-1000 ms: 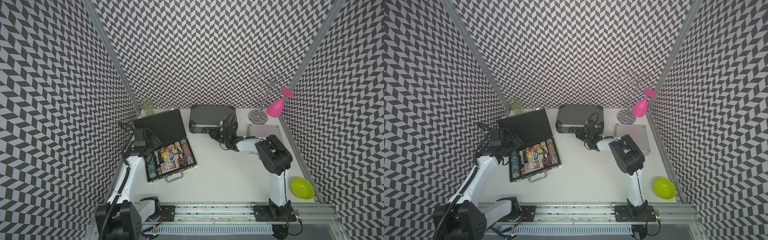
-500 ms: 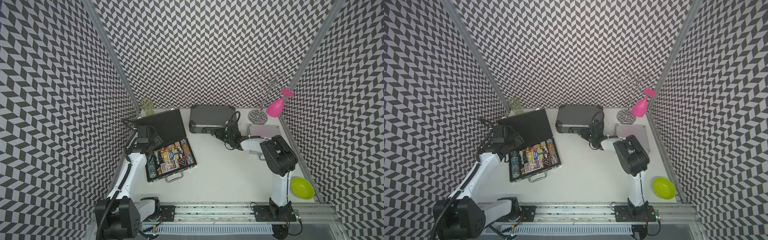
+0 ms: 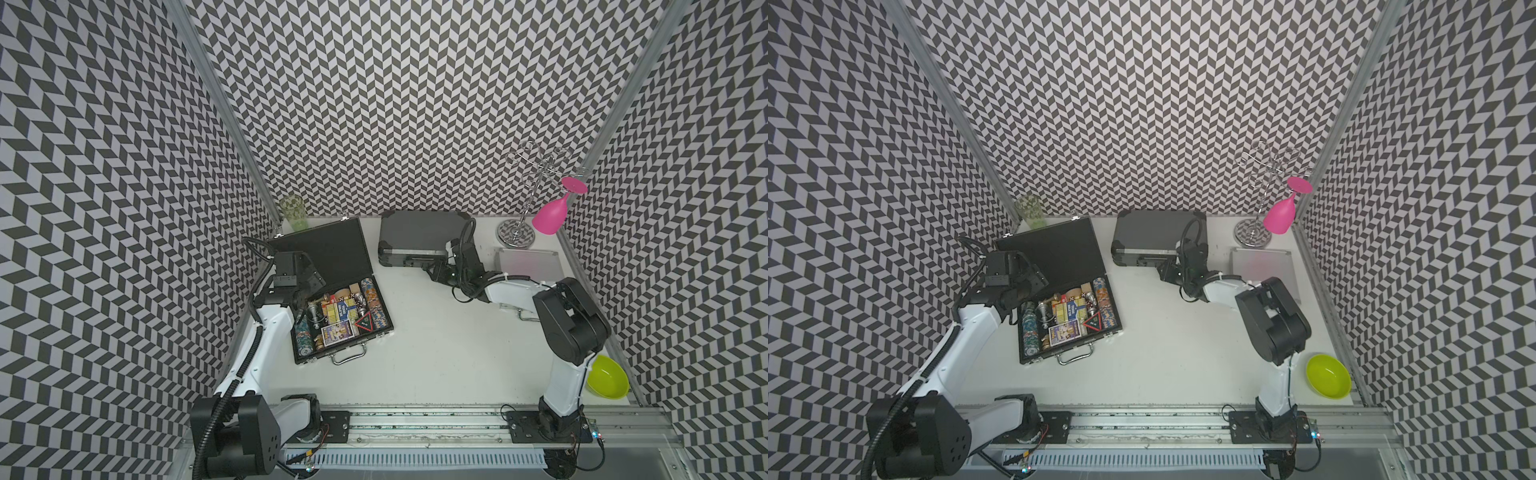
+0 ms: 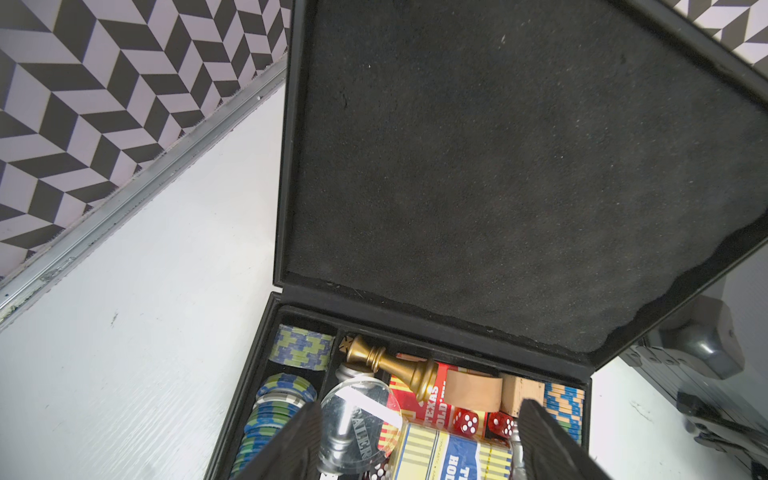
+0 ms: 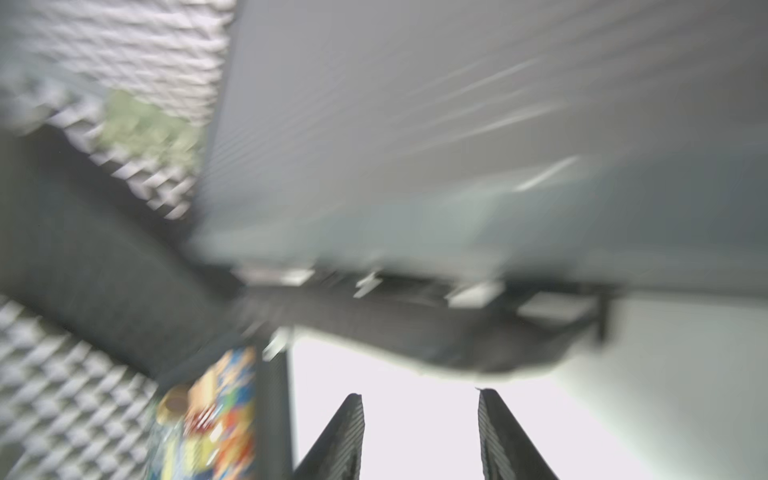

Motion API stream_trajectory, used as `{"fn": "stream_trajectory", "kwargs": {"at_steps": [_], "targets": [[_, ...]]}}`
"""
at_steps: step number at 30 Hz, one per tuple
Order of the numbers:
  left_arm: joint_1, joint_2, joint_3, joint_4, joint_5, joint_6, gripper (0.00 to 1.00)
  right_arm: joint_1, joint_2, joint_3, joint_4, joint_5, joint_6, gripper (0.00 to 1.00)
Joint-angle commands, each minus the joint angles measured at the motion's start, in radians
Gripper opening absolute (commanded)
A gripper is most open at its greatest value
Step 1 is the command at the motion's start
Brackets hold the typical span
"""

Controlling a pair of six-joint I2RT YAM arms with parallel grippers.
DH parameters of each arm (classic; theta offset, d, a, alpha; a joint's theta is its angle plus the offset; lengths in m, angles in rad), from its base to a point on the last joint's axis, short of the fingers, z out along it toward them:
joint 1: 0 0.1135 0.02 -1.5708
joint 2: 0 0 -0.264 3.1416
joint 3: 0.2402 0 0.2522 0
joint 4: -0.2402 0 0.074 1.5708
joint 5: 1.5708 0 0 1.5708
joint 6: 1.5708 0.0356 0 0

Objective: Close the poker set cases
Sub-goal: Move the poker set case to the center of the board.

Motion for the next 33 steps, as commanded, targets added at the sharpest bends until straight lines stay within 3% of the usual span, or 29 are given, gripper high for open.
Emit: {"fn": "stream_trajectory", "kwargs": {"at_steps": [1, 6, 13, 21, 28, 33], "targets": [[-0.002, -0.021, 0.03, -0.021, -0.006, -0.002, 0.76, 0.105, -0.061, -0.041, 0.015, 0.022, -0.061, 0.46], [-0.002, -0.024, 0.064, -0.047, 0.009, 0.028, 0.76, 0.229, -0.039, -0.026, 0.011, 0.07, -0.038, 0.46], [-0.01, -0.053, 0.076, -0.065, 0.036, 0.029, 0.76, 0.338, 0.074, 0.11, -0.066, 0.133, -0.034, 0.45], [-0.01, -0.068, 0.086, -0.074, 0.052, 0.027, 0.76, 0.367, 0.151, 0.132, -0.085, 0.171, -0.007, 0.43], [-0.01, -0.078, 0.074, -0.073, 0.05, 0.029, 0.76, 0.375, 0.178, 0.109, -0.076, 0.174, 0.012, 0.34], [-0.01, -0.079, 0.066, -0.068, 0.056, 0.025, 0.76, 0.419, 0.233, 0.172, -0.179, 0.263, 0.01, 0.31]]}}
